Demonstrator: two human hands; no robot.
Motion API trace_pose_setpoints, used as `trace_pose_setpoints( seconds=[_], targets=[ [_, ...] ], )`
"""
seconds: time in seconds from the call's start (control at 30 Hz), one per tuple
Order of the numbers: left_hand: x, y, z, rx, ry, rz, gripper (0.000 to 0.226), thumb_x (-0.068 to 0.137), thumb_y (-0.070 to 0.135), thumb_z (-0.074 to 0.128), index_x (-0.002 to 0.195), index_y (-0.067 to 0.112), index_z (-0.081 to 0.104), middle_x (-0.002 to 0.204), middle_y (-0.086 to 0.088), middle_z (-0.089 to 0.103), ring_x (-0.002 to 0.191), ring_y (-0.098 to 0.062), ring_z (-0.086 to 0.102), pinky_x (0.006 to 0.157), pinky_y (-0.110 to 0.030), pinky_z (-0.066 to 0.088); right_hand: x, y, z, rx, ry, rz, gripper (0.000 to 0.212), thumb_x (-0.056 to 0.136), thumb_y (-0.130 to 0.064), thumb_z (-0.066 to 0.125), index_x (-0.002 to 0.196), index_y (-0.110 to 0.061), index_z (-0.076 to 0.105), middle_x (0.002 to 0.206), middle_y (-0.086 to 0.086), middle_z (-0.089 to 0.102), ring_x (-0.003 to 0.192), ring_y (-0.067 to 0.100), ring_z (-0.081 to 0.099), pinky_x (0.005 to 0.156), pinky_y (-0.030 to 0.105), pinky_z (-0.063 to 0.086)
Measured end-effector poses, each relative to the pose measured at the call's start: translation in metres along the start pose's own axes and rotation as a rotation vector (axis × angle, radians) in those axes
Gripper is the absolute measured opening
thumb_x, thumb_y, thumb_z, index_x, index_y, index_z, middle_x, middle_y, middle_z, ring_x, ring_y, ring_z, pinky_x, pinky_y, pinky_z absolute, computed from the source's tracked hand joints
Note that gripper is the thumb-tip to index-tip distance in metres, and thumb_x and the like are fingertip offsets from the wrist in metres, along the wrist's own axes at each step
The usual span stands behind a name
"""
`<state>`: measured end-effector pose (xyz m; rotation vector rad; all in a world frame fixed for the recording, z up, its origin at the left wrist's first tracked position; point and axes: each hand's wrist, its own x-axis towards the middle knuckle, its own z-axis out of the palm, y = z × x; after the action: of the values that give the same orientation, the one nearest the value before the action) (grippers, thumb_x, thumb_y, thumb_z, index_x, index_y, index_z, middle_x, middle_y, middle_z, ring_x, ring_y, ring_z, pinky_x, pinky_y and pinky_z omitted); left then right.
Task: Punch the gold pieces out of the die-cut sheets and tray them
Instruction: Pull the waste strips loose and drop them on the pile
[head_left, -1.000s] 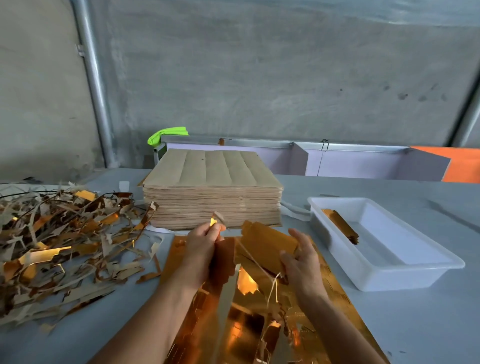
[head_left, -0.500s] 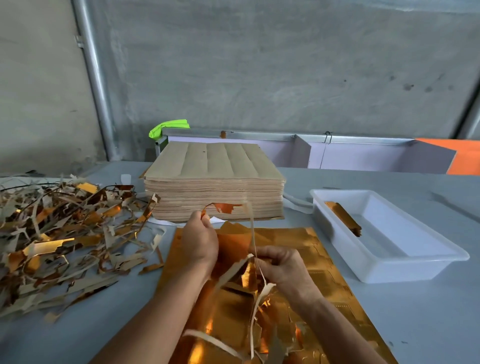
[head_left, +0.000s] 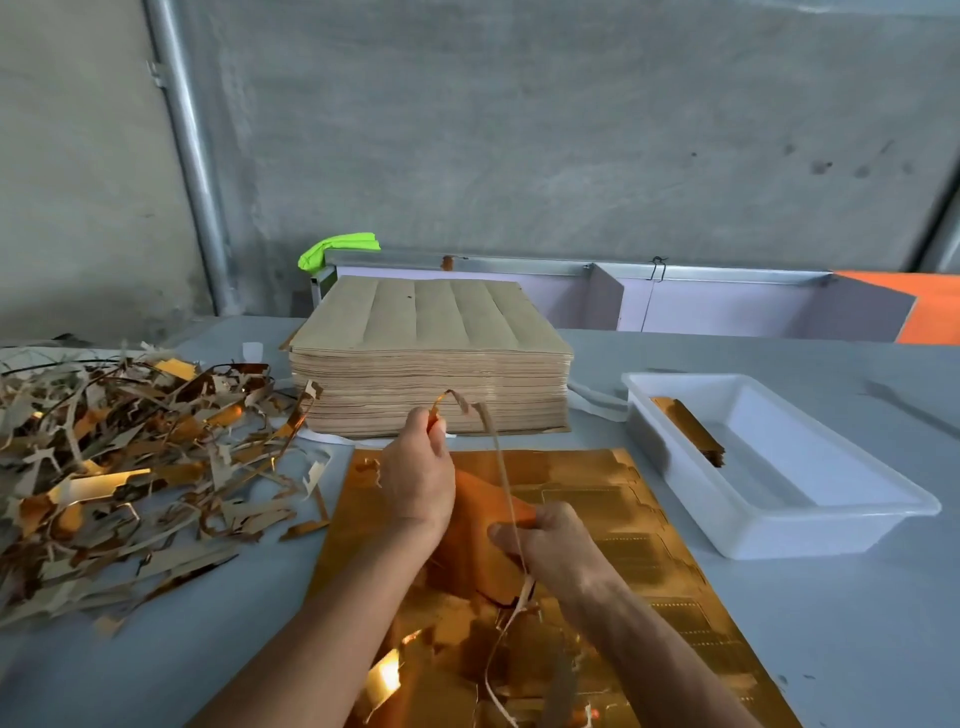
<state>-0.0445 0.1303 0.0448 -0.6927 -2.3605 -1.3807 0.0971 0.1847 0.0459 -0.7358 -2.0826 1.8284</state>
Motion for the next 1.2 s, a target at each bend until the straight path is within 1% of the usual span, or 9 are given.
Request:
trace_pose_setpoints(
  seconds=[0.17, 0.33, 0.43, 0.57, 0.67, 0.87, 1.0, 1.1, 1.2],
  targets=[
    [0.006, -0.011, 0.005, -0.420, -0.057, -0.297, 0.026, 0.100, 0.015, 0.041, 0.081, 0.011, 0.057, 0.068, -0.005, 0.060, 0.055, -0.015, 0.053, 0.050, -0.025, 0.040, 0.003, 0.008, -0.014, 0.276, 0.184, 0.176, 0.018, 0.095, -0.017, 0.053, 0.097, -0.001, 0.060, 0.089, 0.016, 0.062, 0.079, 0.033, 0.063, 0.076, 0.048, 0.058],
    [0.012, -0.020, -0.007, -0.501, -0.084, -0.357, 0.021, 0.099, 0.012, 0.046, 0.081, 0.016, 0.057, 0.069, -0.005, 0.064, 0.049, -0.012, 0.053, 0.049, -0.027, 0.044, 0.004, 0.012, -0.030, 0.550, 0.312, 0.217, 0.019, 0.094, -0.020, 0.057, 0.098, -0.002, 0.054, 0.073, 0.014, 0.065, 0.058, 0.023, 0.065, 0.050, 0.030, 0.055],
    [0.000, -0.005, -0.020, -0.554, -0.431, -0.300, 0.006, 0.088, 0.018, 0.065, 0.087, 0.013, 0.062, 0.072, -0.001, 0.069, 0.043, -0.003, 0.048, 0.041, -0.016, 0.037, 0.011, 0.011, -0.029, 0.569, 0.402, 0.156, 0.020, 0.095, -0.027, 0.055, 0.095, -0.007, 0.054, 0.068, 0.008, 0.066, 0.053, 0.017, 0.064, 0.046, 0.024, 0.051],
    [-0.024, 0.019, -0.021, -0.413, -0.966, -0.177, 0.039, 0.064, 0.046, 0.081, 0.083, 0.017, 0.065, 0.061, 0.007, 0.064, 0.043, -0.004, 0.045, 0.043, -0.016, 0.038, 0.020, -0.001, -0.015, 0.640, 0.409, 0.069, 0.021, 0.096, -0.022, 0.053, 0.084, -0.008, 0.063, 0.064, 0.006, 0.068, 0.053, 0.015, 0.066, 0.051, 0.028, 0.051],
    [-0.031, 0.021, -0.013, -0.272, -0.958, -0.087, 0.028, 0.070, 0.034, 0.082, 0.083, 0.017, 0.064, 0.066, 0.003, 0.069, 0.044, 0.000, 0.051, 0.045, -0.017, 0.038, 0.026, -0.008, -0.010, 0.655, 0.421, 0.085, 0.023, 0.095, -0.016, 0.052, 0.075, -0.010, 0.063, 0.059, 0.007, 0.065, 0.049, 0.017, 0.064, 0.047, 0.029, 0.053],
    [-0.015, 0.003, -0.025, -0.582, -0.964, -0.293, 0.001, 0.084, 0.012, 0.065, 0.085, 0.012, 0.065, 0.066, 0.004, 0.064, 0.061, -0.006, 0.055, 0.057, -0.018, 0.040, 0.034, 0.002, -0.039, 0.720, 0.625, 0.203, 0.013, 0.096, -0.022, 0.054, 0.090, -0.010, 0.053, 0.082, 0.008, 0.061, 0.070, 0.019, 0.062, 0.065, 0.032, 0.053],
    [0.007, -0.003, -0.042, -0.957, -0.911, -0.322, 0.008, 0.083, 0.013, 0.058, 0.082, 0.005, 0.059, 0.057, 0.005, 0.053, 0.052, -0.007, 0.044, 0.050, -0.017, 0.036, 0.036, 0.020, -0.057, 0.153, 0.809, 0.062, 0.008, 0.098, -0.013, 0.048, 0.094, -0.013, 0.055, 0.087, 0.005, 0.056, 0.073, 0.012, 0.051, 0.068, 0.030, 0.045],
    [0.019, 0.008, -0.047, -1.123, -0.889, -0.266, 0.009, 0.081, 0.018, 0.053, 0.080, 0.009, 0.055, 0.056, 0.005, 0.048, 0.052, -0.007, 0.041, 0.049, -0.018, 0.032, 0.036, 0.036, -0.052, -0.237, 0.562, -0.093, 0.033, 0.097, -0.007, 0.049, 0.126, -0.020, 0.055, 0.118, -0.001, 0.053, 0.099, 0.017, 0.054, 0.081, 0.036, 0.055],
    [0.024, 0.016, -0.041, -1.128, -0.801, -0.249, 0.011, 0.090, 0.012, 0.049, 0.083, 0.009, 0.057, 0.059, 0.003, 0.049, 0.052, -0.008, 0.042, 0.049, -0.018, 0.031, 0.033, 0.039, -0.039, -0.317, 0.315, -0.205, 0.056, 0.097, -0.003, 0.045, 0.143, -0.035, 0.037, 0.128, -0.006, 0.042, 0.115, 0.017, 0.046, 0.096, 0.032, 0.048]
  ],
)
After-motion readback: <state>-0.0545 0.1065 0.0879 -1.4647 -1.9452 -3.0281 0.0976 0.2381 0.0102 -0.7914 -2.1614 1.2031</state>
